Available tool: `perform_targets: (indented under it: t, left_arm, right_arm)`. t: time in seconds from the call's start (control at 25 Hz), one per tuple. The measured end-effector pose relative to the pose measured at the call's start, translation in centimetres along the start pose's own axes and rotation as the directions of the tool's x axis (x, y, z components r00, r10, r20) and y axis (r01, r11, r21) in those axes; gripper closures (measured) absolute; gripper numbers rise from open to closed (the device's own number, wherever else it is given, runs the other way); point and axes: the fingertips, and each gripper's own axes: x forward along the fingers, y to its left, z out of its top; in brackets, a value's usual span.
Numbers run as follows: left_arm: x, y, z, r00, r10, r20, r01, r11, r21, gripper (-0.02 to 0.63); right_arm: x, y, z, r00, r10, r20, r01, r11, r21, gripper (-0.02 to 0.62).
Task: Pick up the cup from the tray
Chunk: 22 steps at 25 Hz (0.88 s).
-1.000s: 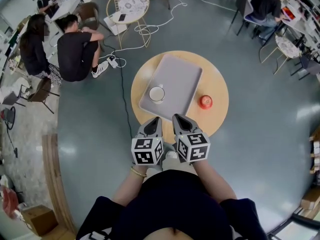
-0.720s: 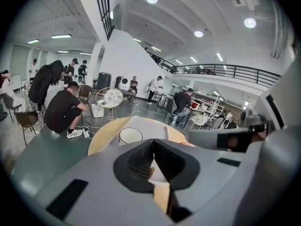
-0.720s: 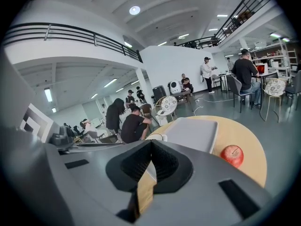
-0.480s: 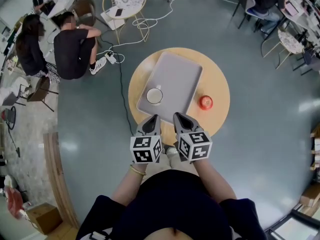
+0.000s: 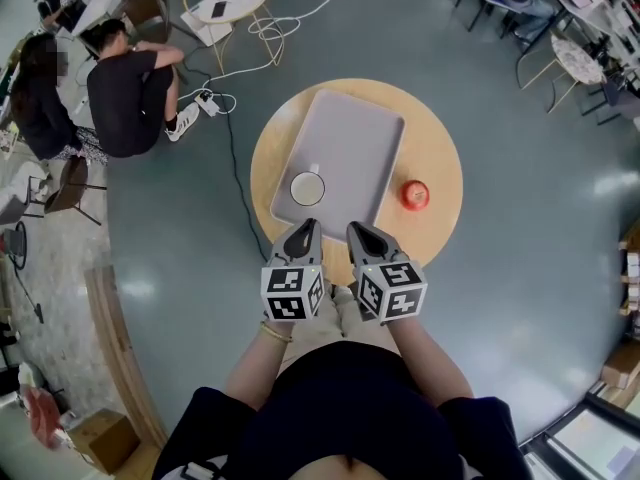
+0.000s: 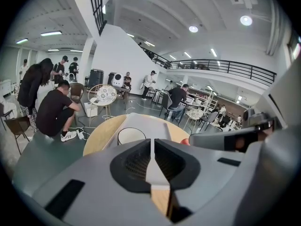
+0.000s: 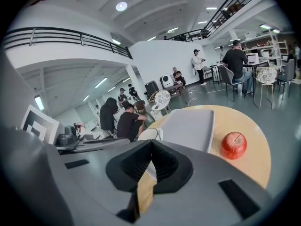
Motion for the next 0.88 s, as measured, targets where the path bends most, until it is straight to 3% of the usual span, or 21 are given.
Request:
perform_targets:
  t: [0.16, 0.4, 0.52, 0.88]
  left_arm:
    - [1.1, 1.1, -0.9, 1.000, 0.004, -0.017, -0.004, 1.000, 0.025, 0.548]
    - [3.1, 2.7, -3.4, 0.998, -0.004, -0.059, 0.006, 0.999, 0.040, 0.330]
    - [5.0, 3.4, -4.3, 0.997, -0.006, -0.075, 0.010, 0.998, 0.060, 0.254]
    - [10.6, 5.9, -4.0, 0.996, 0.028, -0.088, -0.018, 0.993, 0.114, 0.204]
  right_arm:
    - [0.9, -0.5, -0.4, 1.000, -0.015, -0.015, 0.015, 1.000, 0.017, 0.586]
    - [2.0, -1.1, -1.1, 0.999, -0.034, -0.035, 0.036, 0.998, 0.047, 0.586]
    - [2.5, -1.4, -1.4, 0.998, -0.044, -0.044, 0.047, 0.997, 0.057, 0.586]
    - [3.2, -2.3, -2.7, 0.995, -0.066, -0.069, 0.072, 0.994, 0.085, 0.586]
